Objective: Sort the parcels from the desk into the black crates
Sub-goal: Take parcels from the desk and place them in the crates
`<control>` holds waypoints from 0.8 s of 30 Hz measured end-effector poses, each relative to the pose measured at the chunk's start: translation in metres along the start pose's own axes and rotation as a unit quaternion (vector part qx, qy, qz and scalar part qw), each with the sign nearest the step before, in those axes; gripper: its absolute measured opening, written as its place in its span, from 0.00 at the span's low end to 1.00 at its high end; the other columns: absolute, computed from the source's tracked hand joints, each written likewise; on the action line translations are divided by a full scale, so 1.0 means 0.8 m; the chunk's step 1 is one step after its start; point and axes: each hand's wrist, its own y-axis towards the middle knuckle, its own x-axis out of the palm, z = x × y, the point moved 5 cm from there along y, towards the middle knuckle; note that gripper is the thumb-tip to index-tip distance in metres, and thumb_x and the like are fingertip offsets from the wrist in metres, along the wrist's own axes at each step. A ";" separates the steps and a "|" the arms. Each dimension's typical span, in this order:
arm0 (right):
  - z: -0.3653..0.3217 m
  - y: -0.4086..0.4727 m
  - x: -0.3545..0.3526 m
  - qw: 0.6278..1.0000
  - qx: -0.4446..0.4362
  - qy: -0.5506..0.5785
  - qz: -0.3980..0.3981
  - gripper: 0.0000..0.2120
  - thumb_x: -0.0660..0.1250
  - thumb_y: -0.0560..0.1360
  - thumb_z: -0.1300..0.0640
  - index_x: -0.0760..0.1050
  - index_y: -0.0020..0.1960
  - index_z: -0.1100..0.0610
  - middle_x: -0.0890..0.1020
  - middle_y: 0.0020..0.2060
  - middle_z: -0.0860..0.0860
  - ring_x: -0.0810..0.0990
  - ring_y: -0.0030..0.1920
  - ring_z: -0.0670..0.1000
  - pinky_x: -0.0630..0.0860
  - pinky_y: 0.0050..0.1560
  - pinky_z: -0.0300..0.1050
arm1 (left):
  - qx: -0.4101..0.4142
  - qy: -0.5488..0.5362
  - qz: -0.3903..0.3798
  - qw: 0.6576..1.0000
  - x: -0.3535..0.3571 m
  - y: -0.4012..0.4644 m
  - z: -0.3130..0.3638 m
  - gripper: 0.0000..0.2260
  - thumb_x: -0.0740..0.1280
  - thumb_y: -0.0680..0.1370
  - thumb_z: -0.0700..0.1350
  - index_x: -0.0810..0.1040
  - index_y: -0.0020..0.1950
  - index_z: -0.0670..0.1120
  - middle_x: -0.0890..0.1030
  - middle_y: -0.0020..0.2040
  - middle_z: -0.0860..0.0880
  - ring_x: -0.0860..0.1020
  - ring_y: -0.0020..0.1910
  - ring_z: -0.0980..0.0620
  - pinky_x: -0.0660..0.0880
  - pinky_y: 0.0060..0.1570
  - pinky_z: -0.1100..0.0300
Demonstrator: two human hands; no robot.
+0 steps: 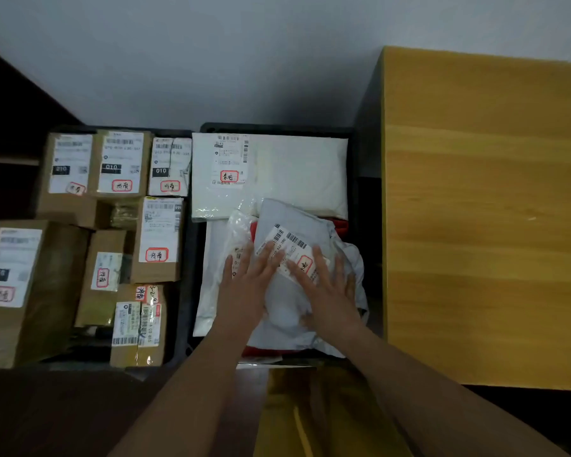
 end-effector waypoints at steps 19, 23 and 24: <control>0.029 0.064 0.050 0.999 -0.005 0.038 -0.019 0.58 0.70 0.75 0.63 0.24 0.65 0.24 0.23 0.72 0.41 0.25 0.74 0.60 0.44 0.73 0.68 | -0.013 -0.006 -0.098 0.995 0.058 0.037 0.006 0.52 0.72 0.72 0.59 0.34 0.79 0.57 0.35 0.79 0.55 0.35 0.78 0.47 0.35 0.75 0.42; 0.019 0.042 0.025 0.999 -0.018 0.031 -0.007 0.52 0.68 0.76 0.63 0.31 0.74 0.32 0.26 0.75 0.46 0.29 0.76 0.63 0.45 0.74 0.66 | -0.014 -0.011 -0.104 0.994 0.031 0.023 0.007 0.53 0.73 0.72 0.57 0.33 0.78 0.57 0.33 0.79 0.56 0.33 0.77 0.45 0.34 0.73 0.42; 0.016 0.036 0.018 0.999 -0.024 0.027 0.003 0.51 0.67 0.77 0.63 0.30 0.74 0.33 0.26 0.75 0.47 0.31 0.77 0.62 0.46 0.75 0.65 | -0.014 -0.015 -0.098 0.995 0.022 0.019 0.007 0.52 0.73 0.73 0.56 0.33 0.78 0.58 0.33 0.79 0.56 0.32 0.77 0.45 0.35 0.73 0.42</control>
